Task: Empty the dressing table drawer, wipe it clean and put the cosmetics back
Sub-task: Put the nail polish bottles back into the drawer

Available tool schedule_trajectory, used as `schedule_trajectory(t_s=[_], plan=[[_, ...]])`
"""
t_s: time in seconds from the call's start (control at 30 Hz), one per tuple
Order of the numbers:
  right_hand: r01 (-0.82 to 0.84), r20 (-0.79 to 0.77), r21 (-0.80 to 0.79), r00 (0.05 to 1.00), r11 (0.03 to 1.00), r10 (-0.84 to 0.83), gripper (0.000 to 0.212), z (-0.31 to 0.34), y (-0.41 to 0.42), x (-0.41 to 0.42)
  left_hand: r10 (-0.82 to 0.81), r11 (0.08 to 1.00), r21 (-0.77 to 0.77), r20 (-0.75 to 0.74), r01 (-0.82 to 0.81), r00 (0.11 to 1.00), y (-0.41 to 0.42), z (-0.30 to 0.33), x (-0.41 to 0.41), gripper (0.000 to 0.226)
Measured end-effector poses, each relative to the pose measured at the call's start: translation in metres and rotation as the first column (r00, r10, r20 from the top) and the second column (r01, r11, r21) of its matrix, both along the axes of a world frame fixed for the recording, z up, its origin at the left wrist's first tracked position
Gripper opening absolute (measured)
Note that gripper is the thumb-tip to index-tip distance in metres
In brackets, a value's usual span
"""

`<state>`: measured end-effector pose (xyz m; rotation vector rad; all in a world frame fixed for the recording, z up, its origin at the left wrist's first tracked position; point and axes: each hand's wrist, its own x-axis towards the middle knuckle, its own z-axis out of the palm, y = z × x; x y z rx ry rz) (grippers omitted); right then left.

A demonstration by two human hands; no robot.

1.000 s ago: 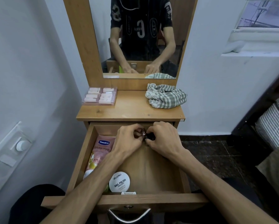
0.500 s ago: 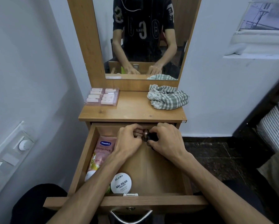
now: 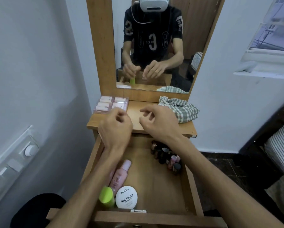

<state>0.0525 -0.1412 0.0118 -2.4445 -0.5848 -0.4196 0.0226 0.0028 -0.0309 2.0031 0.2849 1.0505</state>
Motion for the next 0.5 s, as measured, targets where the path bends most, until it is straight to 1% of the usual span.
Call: schedule_trajectory(t_s=[0.03, 0.07, 0.13, 0.17, 0.2, 0.23, 0.3, 0.4, 0.5], plan=[[-0.012, -0.047, -0.049, 0.999, 0.999, 0.010, 0.044, 0.002, 0.009, 0.007, 0.053, 0.998, -0.022, -0.052, -0.054, 0.997, 0.014, 0.006, 0.010, 0.012], [-0.033, -0.086, -0.103, 0.996, 0.994, 0.024, 0.052, 0.004, 0.018, 0.013, 0.092, 0.994, -0.047, -0.122, -0.098, 0.988, 0.030, 0.010, 0.021, 0.021], [-0.084, -0.176, -0.206, 0.983, 0.975, 0.047, 0.063, 0.004, 0.035, 0.021, 0.121, 0.982, -0.103, -0.318, -0.161, 0.941, 0.063, 0.017, 0.041, 0.046], [-0.112, -0.225, -0.241, 0.973, 0.964, 0.056, 0.065, 0.003, 0.043, 0.024, 0.109, 0.977, -0.122, -0.422, -0.176, 0.900, 0.077, 0.020, 0.047, 0.057], [-0.139, -0.269, -0.255, 0.961, 0.957, 0.068, 0.066, 0.002, 0.050, 0.026, 0.077, 0.973, -0.150, -0.501, -0.175, 0.862, 0.087, 0.021, 0.052, 0.063], [-0.158, -0.291, -0.251, 0.953, 0.955, 0.082, 0.065, 0.000, 0.056, 0.028, 0.028, 0.970, -0.189, -0.544, -0.155, 0.839, 0.094, 0.021, 0.055, 0.063], [-0.155, -0.285, -0.243, 0.955, 0.958, 0.082, 0.062, -0.005, 0.062, 0.031, -0.040, 0.969, -0.227, -0.535, -0.098, 0.844, 0.098, 0.019, 0.057, 0.051], [-0.129, -0.194, -0.245, 0.978, 0.961, 0.082, 0.056, -0.012, 0.060, 0.030, 0.033, 0.981, -0.157, -0.448, -0.115, 0.893, 0.096, 0.014, 0.048, 0.033], [-0.113, -0.132, -0.216, 0.987, 0.970, 0.086, 0.048, -0.018, 0.052, 0.024, 0.073, 0.986, -0.109, -0.420, -0.130, 0.904, 0.090, 0.012, 0.035, 0.029]])
